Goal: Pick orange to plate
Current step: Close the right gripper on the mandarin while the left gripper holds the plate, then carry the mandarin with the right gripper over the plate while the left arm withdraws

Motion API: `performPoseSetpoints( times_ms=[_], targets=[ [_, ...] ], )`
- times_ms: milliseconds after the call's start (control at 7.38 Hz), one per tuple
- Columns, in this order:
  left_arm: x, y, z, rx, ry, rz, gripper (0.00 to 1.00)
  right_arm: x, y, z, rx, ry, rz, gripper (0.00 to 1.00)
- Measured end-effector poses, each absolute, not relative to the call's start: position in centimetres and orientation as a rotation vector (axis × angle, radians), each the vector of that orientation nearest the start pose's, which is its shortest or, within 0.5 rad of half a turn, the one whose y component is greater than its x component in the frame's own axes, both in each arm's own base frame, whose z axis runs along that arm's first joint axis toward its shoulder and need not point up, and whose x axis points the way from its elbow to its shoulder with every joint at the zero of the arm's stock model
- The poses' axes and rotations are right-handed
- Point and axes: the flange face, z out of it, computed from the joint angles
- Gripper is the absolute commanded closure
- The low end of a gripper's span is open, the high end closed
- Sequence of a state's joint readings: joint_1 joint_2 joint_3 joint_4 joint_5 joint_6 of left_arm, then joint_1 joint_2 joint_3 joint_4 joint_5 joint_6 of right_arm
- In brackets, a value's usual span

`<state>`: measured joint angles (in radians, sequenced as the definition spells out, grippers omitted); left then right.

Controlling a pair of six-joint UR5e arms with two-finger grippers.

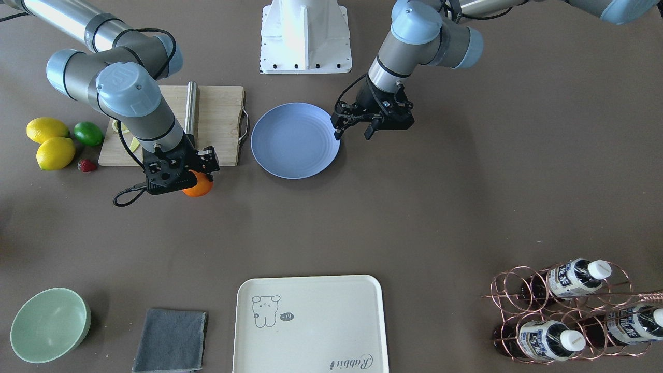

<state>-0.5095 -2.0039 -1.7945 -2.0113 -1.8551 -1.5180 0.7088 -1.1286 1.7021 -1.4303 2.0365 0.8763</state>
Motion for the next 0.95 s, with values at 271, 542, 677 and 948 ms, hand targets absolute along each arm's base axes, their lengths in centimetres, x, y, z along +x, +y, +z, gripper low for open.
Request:
performPoseSetpoints(
  times_ms=[271,542,677,948],
  targets=[
    [42.1,-42.7,31.1,0.101,1.068,-0.176,0.03,-45.5,-47.5,27.9,0.077,-0.897,-0.082,1.00],
    [34.2,-45.1,37.1,0.137,1.003,-0.096,0.03,-50.8,-43.1,23.1,0.037,-0.935,-0.029,1.00],
    [30.1,-45.8,40.4,0.157,0.964,-0.054,0.03,-53.3,-40.7,22.0,0.043,-0.934,-0.024,1.00],
    [23.0,-46.1,45.7,0.180,0.912,0.009,0.03,-56.7,-37.0,20.8,0.051,-0.932,-0.015,1.00]
  ],
)
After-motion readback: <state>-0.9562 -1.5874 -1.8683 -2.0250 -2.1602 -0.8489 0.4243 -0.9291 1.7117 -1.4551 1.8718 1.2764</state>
